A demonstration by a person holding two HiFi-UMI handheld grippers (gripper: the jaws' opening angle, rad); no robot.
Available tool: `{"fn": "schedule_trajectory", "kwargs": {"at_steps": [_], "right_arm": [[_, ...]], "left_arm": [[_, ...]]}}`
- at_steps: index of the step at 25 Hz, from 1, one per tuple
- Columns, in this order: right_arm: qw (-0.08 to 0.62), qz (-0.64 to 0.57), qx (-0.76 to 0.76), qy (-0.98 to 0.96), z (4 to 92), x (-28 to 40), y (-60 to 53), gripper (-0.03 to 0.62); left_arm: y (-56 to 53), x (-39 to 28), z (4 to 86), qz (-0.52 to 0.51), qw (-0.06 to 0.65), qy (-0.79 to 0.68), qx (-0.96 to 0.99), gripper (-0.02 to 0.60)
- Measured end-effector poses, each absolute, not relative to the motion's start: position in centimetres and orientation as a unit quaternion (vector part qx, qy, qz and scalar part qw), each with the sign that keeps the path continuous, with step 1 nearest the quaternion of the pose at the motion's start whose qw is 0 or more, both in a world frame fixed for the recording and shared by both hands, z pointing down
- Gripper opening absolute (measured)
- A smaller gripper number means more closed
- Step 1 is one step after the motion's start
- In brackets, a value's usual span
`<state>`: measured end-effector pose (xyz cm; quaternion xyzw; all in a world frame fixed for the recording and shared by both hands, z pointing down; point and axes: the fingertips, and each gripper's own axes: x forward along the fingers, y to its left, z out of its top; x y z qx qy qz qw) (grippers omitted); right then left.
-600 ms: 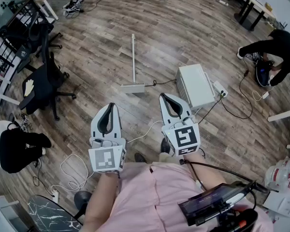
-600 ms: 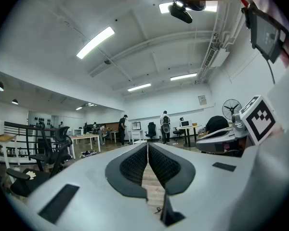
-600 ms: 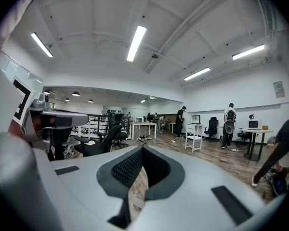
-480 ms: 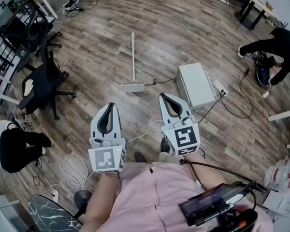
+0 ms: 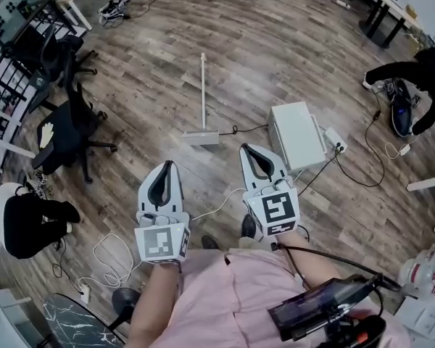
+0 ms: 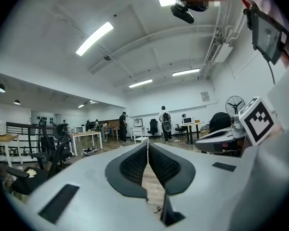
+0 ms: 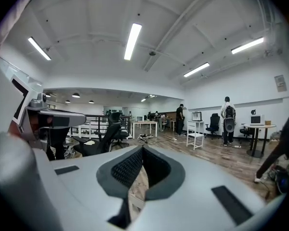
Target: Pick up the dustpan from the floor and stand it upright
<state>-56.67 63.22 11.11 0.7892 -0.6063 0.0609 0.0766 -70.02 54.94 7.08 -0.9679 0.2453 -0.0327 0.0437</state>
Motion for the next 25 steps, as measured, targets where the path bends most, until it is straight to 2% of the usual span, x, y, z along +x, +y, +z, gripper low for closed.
{"fn": "schedule_trajectory", "kwargs": {"at_steps": [14,25], "right_arm": [[0.078,0.069,0.785,-0.611,12.2,-47.7,60.7,0.020],[0.081,0.091,0.803,-0.584,15.6,-36.8,53.3,0.020]], "left_arm": [[52.8,-63.5,8.0,-0.041,0.034,0.264,-0.963,0.020],[43.7,-52.1,11.4,-0.056,0.017,0.226,-0.972,0.020]]}}
